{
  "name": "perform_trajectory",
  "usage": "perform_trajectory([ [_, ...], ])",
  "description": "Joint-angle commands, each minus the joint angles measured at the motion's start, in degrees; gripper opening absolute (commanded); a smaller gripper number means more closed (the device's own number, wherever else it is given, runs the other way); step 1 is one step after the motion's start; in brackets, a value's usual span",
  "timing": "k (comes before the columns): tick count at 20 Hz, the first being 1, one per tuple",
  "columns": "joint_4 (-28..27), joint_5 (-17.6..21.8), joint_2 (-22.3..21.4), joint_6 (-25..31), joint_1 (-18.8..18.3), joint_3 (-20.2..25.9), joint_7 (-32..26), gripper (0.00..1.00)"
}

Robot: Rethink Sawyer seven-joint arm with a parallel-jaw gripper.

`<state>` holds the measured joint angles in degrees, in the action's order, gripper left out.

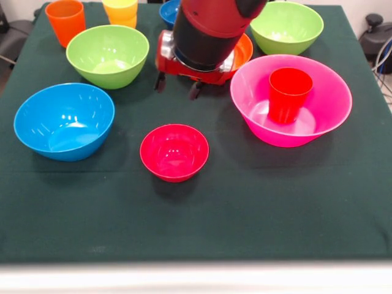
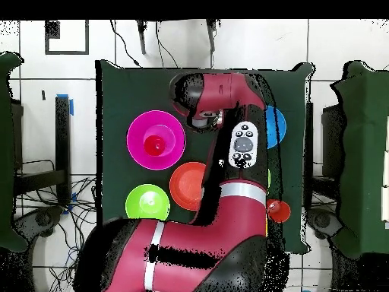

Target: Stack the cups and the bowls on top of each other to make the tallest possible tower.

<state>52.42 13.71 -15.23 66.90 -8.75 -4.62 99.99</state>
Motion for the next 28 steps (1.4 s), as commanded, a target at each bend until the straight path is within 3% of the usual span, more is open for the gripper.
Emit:
perform_trajectory([
  [1, -2.8, 5.97, 4.46, -1.68, -2.2, 8.53, -22.11, 1.0],
  [7, -4.37, 6.74, 5.87, -1.81, -4.1, 10.57, -23.61, 1.0],
  [10, -4.92, 5.8, 7.27, -3.05, -4.55, 11.87, -21.47, 1.0],
  [15, -7.49, 4.85, 9.51, -2.44, -3.91, 13.36, -19.29, 1.0],
  [28, -11.41, 5.23, 10.26, 1.03, -3.05, 13.77, -18.62, 1.0],
])
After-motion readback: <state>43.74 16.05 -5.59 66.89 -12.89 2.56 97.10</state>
